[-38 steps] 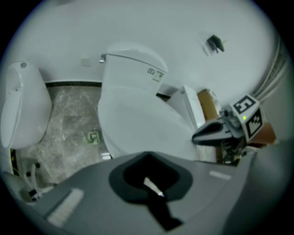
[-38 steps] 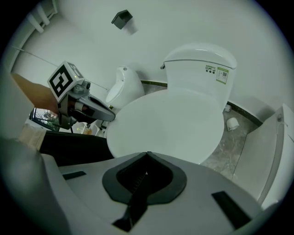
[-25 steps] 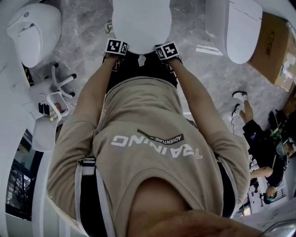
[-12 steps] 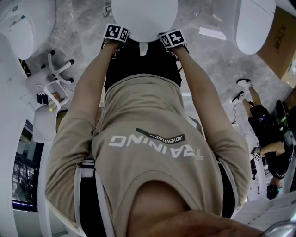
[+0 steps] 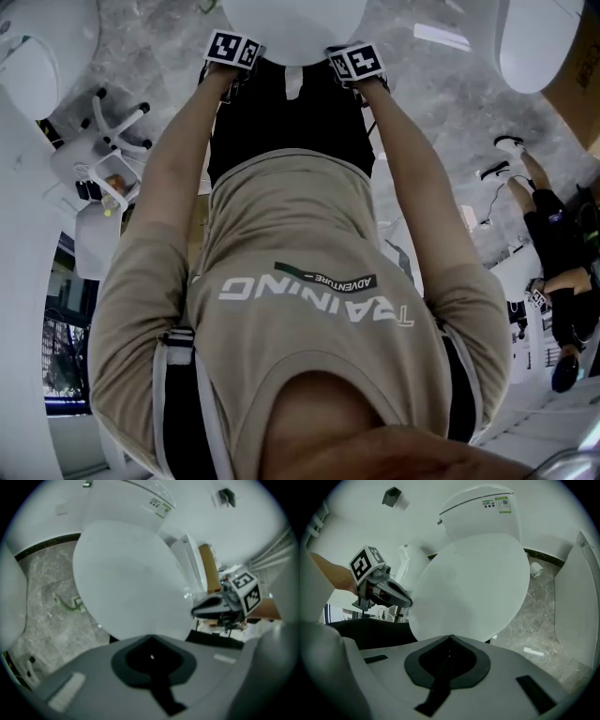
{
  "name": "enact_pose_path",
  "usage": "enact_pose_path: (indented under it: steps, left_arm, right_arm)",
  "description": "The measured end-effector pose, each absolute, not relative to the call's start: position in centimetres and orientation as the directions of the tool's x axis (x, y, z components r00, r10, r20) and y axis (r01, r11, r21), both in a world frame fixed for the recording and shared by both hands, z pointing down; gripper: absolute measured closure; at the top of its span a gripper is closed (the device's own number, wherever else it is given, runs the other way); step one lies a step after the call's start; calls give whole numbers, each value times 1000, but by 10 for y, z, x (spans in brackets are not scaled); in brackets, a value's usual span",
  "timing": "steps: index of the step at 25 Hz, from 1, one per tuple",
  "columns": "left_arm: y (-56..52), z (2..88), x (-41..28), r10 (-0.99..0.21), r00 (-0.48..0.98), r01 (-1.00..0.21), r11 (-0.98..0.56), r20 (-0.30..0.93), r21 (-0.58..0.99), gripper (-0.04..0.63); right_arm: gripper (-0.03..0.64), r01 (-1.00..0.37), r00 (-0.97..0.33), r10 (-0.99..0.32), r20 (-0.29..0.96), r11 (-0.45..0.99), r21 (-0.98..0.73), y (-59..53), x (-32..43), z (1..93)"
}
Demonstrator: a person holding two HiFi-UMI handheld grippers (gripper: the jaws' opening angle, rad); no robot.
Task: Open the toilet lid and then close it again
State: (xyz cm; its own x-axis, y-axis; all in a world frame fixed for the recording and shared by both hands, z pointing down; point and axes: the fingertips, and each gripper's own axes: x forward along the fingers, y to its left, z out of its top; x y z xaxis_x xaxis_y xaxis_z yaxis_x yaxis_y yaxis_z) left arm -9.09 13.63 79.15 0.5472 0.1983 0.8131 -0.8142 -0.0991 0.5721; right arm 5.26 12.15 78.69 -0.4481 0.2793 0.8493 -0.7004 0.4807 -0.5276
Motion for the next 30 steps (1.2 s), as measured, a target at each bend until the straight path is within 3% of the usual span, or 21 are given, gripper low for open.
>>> enact_pose_path:
  steps: [23,30]
  left_arm:
    - [152,854,-80,255,489,-823,-182,834,538,591]
    - [157,874,-84,229,410,-858,-232,883,459,591]
  right_arm:
    - [607,-716,-469,304,829,420,-558,137,63,860]
    - [607,-726,-478,270,835,413,-550,143,59,882]
